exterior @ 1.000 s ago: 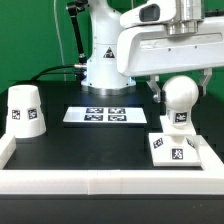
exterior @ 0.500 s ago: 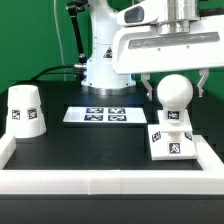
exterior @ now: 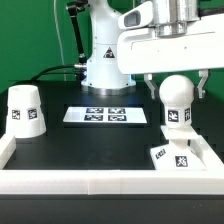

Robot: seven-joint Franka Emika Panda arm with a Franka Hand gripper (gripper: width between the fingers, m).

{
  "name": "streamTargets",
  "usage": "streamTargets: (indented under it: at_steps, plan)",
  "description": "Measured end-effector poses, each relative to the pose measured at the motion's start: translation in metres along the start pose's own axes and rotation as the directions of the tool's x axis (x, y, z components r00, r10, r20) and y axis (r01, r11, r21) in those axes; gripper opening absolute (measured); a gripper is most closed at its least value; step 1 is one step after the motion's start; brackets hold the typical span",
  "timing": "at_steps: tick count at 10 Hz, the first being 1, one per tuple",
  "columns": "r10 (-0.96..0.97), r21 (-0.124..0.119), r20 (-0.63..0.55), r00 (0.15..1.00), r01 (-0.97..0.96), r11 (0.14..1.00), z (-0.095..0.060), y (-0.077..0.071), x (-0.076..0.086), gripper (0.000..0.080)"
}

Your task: Assemble lamp

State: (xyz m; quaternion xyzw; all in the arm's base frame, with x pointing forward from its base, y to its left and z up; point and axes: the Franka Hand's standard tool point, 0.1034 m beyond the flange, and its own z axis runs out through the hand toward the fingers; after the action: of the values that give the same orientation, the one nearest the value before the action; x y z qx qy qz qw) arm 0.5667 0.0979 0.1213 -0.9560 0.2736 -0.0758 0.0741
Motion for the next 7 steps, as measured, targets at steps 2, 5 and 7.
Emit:
streamTargets:
  at_steps: [2,5,7]
  plan:
    - [0.172,0.013,0.016,0.985,-0.173,0.985,0.001,-0.0024,-0.0038,0.058]
    - [0.323,0.028,0.036,0.946,-0.324,0.946,0.0009,-0.0039,-0.0031,0.058]
    - [0.325,0.03,0.041,0.945,-0.327,0.945,0.0015,-0.0052,-0.0047,0.0652]
